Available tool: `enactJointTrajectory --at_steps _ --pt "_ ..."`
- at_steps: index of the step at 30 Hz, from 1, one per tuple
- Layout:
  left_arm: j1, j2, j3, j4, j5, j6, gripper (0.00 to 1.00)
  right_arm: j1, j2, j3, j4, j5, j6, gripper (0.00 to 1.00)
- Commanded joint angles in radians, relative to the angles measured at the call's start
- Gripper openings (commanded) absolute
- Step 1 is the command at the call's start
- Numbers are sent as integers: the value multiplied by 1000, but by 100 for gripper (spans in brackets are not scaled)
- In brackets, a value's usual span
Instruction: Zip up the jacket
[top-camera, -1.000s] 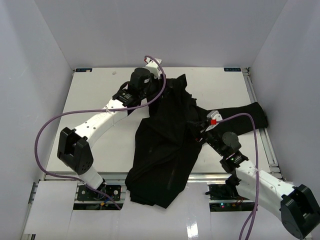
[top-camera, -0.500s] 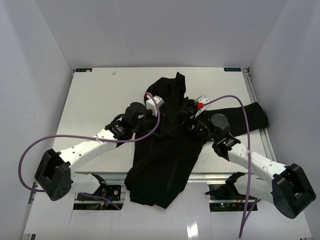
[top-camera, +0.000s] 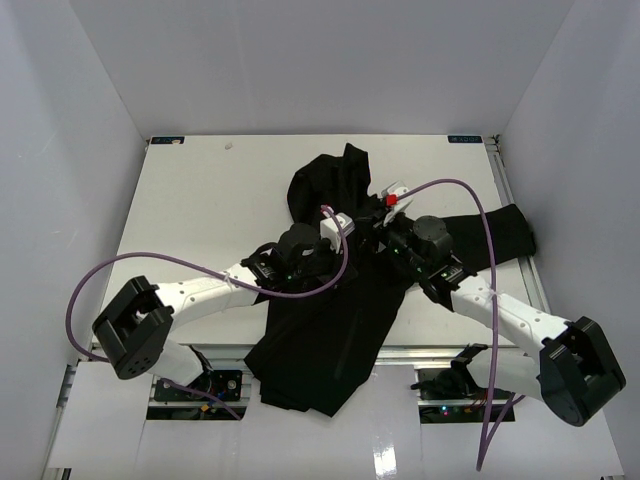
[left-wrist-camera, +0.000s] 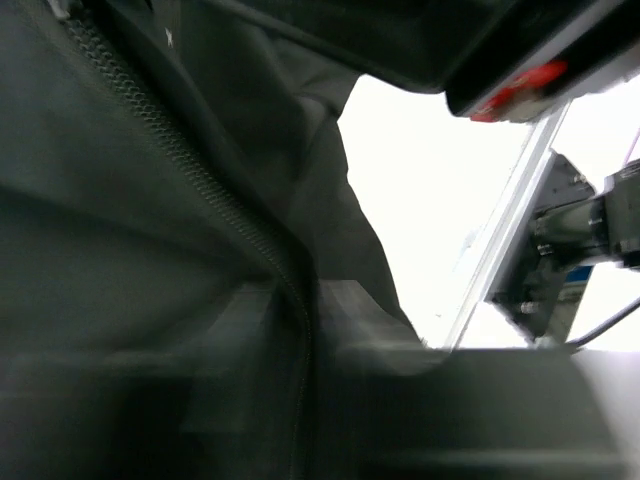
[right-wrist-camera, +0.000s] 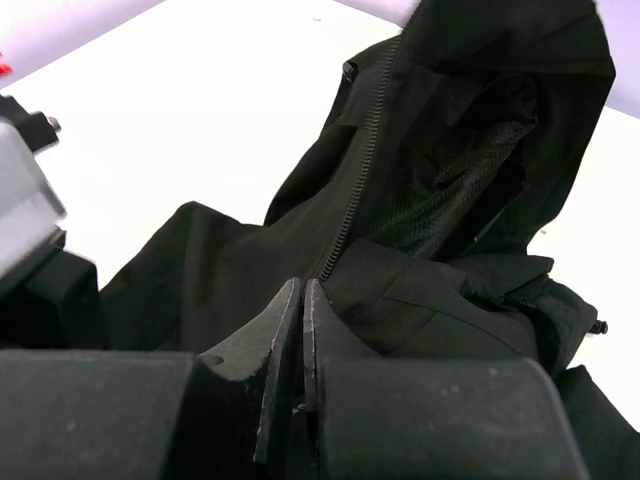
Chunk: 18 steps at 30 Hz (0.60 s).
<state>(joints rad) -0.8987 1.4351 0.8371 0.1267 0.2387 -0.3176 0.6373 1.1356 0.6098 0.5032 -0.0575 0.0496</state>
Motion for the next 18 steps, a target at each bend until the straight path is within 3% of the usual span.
enactJointTrajectory --at_steps 1,9,18 --pt "-9 -17 8 24 -27 -5 2 7 24 75 24 4 -124 8" --pt "-9 -76 -57 -2 -60 -17 0 6 85 212 -75 -151 -545 8" --pt "-11 -115 -87 -44 -40 -13 0 -6 163 319 -136 -191 -734 8"
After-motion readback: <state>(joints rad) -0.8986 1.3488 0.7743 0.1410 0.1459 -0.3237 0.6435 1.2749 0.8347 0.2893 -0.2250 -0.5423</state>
